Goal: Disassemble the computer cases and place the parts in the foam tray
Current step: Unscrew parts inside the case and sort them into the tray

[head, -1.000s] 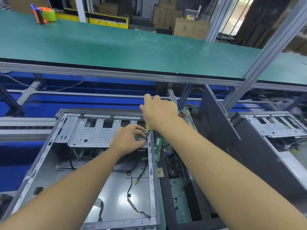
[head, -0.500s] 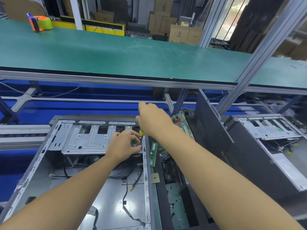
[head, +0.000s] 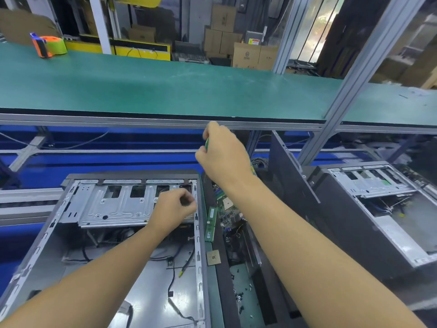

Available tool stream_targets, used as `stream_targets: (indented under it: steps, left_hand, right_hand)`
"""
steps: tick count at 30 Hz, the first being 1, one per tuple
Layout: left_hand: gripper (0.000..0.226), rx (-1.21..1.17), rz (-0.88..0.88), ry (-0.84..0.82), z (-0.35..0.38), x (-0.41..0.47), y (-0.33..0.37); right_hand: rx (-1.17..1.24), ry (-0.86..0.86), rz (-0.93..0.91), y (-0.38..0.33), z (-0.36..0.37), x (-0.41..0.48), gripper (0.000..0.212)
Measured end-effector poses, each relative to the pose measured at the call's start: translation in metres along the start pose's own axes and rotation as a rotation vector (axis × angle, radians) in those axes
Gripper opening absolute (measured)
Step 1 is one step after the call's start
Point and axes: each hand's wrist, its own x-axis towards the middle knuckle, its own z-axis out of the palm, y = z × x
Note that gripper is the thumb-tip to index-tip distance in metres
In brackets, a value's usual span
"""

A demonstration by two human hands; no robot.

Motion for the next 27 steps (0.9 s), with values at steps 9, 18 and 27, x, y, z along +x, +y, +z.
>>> stream_targets:
  steps: [9, 18, 27]
  left_hand:
    - [0.011, 0.375, 0.392, -0.781, 0.067, -0.02, 0.101]
    - [0.022, 0.616, 0.469, -0.714, 0.086, -0.025, 0.084]
    - [0.023, 0.374, 0.209, -0.132, -0.031, 0.004, 0.0]
  right_hand:
    - [-0.171, -0.101, 0.115, 0.044, -0.021, -0.015, 0.016]
    - [-0.148, -0.141, 0.151, 0.064, -0.023, -0.036, 0.018]
    - [0.158, -0.017, 0.103, 0.027, -0.003, -0.028, 0.023]
